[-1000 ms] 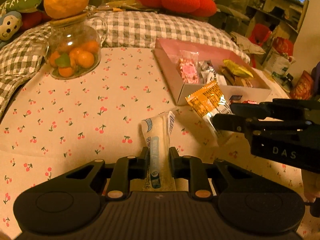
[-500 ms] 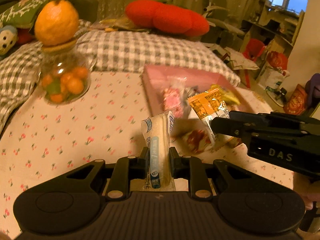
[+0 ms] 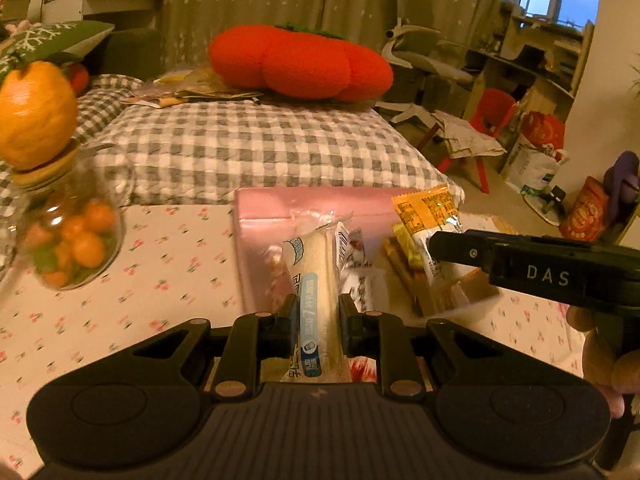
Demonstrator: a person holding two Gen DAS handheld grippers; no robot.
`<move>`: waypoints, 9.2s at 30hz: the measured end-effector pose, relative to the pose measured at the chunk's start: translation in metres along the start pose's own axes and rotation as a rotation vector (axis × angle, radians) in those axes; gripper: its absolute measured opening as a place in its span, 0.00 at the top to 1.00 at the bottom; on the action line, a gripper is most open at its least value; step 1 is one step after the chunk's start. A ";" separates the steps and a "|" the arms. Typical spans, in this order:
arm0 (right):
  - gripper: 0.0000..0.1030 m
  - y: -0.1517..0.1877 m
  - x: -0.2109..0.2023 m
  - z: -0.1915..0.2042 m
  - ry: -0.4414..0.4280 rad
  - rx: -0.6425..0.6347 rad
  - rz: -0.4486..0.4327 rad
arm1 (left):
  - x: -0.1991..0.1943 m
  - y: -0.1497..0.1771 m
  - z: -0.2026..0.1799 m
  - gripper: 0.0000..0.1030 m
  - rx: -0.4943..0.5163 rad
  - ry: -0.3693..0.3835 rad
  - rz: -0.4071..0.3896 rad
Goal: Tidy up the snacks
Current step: 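Carry the white packet and orange-white packet over the box with both tools, then open both tools to drop the two packets into the box, then move both tools back toward the two red candy wrappers, then grasp a red-white candy wrapper with the left tool while the right tool grasps the other, then carry both red candy wrappers over the box with both tools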
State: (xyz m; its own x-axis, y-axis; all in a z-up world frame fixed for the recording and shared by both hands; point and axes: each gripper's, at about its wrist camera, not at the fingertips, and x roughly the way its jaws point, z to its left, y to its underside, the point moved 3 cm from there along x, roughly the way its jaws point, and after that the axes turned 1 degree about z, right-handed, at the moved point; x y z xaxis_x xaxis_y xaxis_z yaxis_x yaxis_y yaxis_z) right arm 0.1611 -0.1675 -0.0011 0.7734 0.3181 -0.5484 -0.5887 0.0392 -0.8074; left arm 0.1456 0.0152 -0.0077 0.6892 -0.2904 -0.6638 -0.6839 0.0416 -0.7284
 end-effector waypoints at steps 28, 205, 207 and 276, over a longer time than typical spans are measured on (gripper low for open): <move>0.67 -0.022 0.088 -0.036 0.121 0.067 0.102 | 0.071 -0.029 -0.006 0.81 0.049 -0.056 0.029; 0.30 0.084 0.034 0.003 -0.050 -0.071 0.290 | -0.010 0.081 0.014 0.63 -0.083 0.053 0.164; 0.30 0.085 0.036 0.006 -0.047 -0.077 0.280 | -0.010 0.081 0.016 0.63 -0.088 0.051 0.163; 0.37 -0.009 0.039 -0.063 -0.059 0.212 0.095 | 0.083 -0.061 -0.025 0.39 0.137 -0.109 0.084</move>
State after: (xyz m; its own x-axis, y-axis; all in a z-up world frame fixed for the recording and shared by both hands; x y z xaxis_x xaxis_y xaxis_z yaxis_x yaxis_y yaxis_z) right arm 0.2113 -0.2155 -0.0294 0.7005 0.3847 -0.6012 -0.6994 0.2021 -0.6856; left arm 0.2384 -0.0352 -0.0141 0.6583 -0.1751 -0.7321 -0.7061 0.1934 -0.6812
